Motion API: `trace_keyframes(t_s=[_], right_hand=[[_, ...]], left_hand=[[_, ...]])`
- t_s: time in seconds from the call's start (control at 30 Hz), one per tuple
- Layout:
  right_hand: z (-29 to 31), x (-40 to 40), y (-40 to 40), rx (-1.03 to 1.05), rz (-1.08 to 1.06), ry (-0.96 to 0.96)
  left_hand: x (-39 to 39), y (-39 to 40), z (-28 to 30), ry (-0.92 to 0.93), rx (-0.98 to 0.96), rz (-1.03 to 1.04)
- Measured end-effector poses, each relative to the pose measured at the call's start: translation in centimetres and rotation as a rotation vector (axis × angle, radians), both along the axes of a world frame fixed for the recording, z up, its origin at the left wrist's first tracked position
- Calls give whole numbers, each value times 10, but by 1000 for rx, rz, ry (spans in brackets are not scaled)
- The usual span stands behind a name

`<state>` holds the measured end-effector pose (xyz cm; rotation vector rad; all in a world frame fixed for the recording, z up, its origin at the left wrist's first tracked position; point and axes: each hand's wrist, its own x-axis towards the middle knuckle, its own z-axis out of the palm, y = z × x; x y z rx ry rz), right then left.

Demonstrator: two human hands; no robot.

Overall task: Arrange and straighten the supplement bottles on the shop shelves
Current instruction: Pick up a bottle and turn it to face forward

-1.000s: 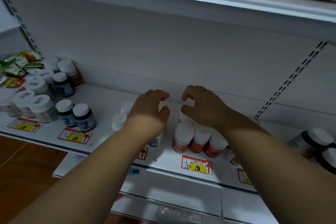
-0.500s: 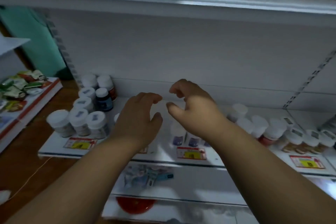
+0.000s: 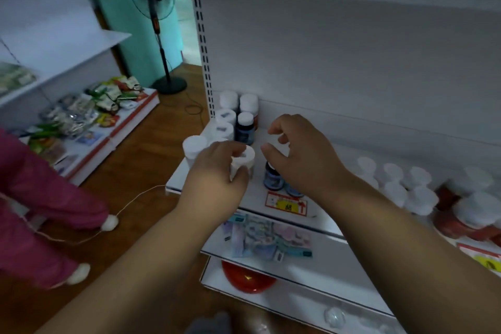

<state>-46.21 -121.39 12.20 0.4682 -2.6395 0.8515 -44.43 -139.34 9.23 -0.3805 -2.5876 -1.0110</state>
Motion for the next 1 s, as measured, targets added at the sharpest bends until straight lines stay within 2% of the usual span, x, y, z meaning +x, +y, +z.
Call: trace_keyframes(t_s=[0.37, 0.57, 0.7, 0.8, 0.9, 1.0], right_hand=[[-29, -90, -56, 87, -150, -201], [-43, -150, -106, 270, -220, -249], [-54, -179, -127, 444, -332, -388], [-51, -182, -134, 340, -417, -418], [-36, -174, -131, 238, -468, -308], [-11, -156, -123, 16, -538, -225]], left_hand=[[-79, -77, -6, -83, -27, -86], [-124, -114, -3, -63, -61, -181], [-143, -122, -8, -80, -58, -230], [-154, -127, -13, -95, -47, -262], [-162, -133, -19, -107, -15, -256], [-167, -137, -15, -100, 36, -239]])
